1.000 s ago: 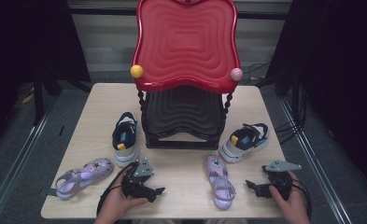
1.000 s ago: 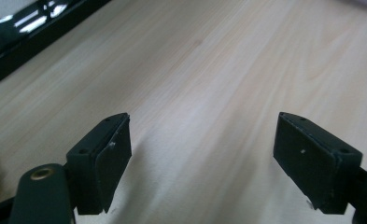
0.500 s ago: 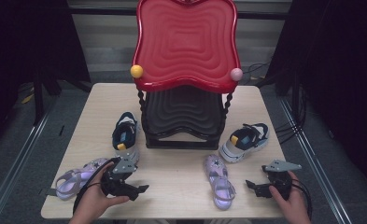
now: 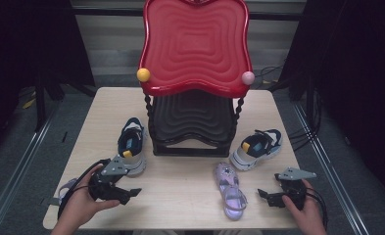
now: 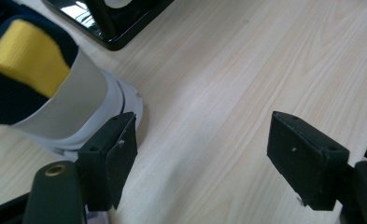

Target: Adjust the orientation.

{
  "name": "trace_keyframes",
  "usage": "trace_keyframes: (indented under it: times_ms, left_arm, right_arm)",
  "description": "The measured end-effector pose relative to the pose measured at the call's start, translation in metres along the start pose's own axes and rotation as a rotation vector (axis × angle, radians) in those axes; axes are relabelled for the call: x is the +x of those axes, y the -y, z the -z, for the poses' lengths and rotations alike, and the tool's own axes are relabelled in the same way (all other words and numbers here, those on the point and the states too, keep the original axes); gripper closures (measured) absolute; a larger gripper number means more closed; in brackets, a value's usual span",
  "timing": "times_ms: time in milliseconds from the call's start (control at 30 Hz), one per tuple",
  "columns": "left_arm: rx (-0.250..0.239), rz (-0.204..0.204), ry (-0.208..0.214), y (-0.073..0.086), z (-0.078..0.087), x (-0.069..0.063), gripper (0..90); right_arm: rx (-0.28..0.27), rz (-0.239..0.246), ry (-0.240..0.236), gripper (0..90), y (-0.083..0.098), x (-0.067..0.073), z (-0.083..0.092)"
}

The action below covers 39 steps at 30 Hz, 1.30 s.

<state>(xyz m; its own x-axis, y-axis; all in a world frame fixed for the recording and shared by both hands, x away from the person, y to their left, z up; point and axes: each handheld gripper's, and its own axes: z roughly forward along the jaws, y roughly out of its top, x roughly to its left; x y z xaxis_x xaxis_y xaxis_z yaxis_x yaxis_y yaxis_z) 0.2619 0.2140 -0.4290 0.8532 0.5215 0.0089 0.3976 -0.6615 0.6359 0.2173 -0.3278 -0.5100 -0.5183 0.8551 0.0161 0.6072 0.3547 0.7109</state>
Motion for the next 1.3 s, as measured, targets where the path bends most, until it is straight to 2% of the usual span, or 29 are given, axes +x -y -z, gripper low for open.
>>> trace_keyframes:
  times_ms: [133,367,500,533,567,800,933,1067,1133,1200,1267,1300]
  left_arm:
    - [0.013,0.005,-0.019,0.005,0.009,0.008,24.5]
    - [0.013,0.033,-0.068,0.013,0.028,0.026,26.3]
    - [0.011,0.064,-0.092,0.02,0.035,0.035,27.4]
    - [0.025,0.06,-0.097,0.022,0.036,0.037,27.8]
    - [0.025,0.071,-0.102,0.024,0.036,0.038,27.9]
    - [0.082,0.073,-0.134,0.04,0.039,0.044,30.3]
    - [0.092,0.078,-0.148,0.045,0.039,0.047,31.8]
    - [0.126,0.071,-0.167,0.053,0.033,0.053,34.7]
    - [0.122,0.081,-0.189,0.054,0.03,0.055,35.6]
    - [0.156,0.095,-0.189,0.055,0.028,0.058,39.4]
    - [0.205,0.081,-0.219,0.058,0.023,0.059,38.5]
    - [0.21,0.076,-0.224,0.059,0.023,0.059,38.5]
  right_arm:
    - [-0.001,0.001,0.0,8.3,0.0,0.0,0.0]
    - [0.0,0.0,0.0,8.3,0.0,0.0,0.0]
    - [0.0,0.001,0.0,8.3,0.0,0.0,0.0]
    - [-0.001,-0.001,-0.001,8.3,0.0,0.0,0.0]
    - [0.0,-0.001,0.0,8.3,0.0,0.0,0.0]
    - [0.0,0.0,0.0,8.3,0.0,0.0,0.0]
    - [0.0,-0.001,0.0,8.3,0.0,0.0,0.0]
    - [0.0,0.001,0.0,8.3,0.0,0.0,0.0]
    - [0.0,0.001,0.0,8.3,0.0,0.0,0.0]
    - [0.0,0.001,0.0,8.3,0.0,0.0,0.0]
    - [0.0,0.0,0.0,8.3,0.0,0.0,0.0]
    - [0.0,0.0,-0.001,8.3,0.0,0.0,0.0]
